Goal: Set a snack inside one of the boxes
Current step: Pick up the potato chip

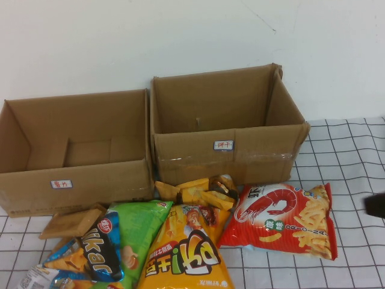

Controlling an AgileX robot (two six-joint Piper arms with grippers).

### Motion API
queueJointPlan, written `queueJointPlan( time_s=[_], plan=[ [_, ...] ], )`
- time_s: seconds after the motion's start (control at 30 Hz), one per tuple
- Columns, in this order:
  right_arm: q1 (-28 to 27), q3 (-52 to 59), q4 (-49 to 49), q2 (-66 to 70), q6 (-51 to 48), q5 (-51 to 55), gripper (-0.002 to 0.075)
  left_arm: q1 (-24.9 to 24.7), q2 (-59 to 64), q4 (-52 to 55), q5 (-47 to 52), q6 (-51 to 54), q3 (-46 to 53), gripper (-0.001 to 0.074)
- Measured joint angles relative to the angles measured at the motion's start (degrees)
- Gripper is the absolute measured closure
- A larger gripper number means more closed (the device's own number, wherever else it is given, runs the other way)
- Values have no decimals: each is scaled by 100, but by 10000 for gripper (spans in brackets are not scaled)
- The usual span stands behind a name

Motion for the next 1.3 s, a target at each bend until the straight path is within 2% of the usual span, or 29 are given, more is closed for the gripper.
queueJointPlan(
  time_s=[0.13,0.43,0.7,1.0,1.13,1.23,1.3],
  plan=[
    [0,-498,633,1227,-162,227,82,0,0,0,0,0,0,736],
    [0,-1455,1218,3456,-175,509,71,0,0,0,0,0,0,736],
    [0,-1586,1396,4285,-208,330,71,0,0,0,0,0,0,736],
    [177,-1601,3378,5055,-1482,272,71,0,0,0,0,0,0,736],
    [312,-1635,3766,5405,-1657,263,72,0,0,0,0,0,0,736],
    [347,-1635,3867,5545,-1680,277,111,0,0,0,0,0,0,736],
    [347,-1635,3939,5555,-1680,317,204,0,0,0,0,0,0,736]
  ],
)
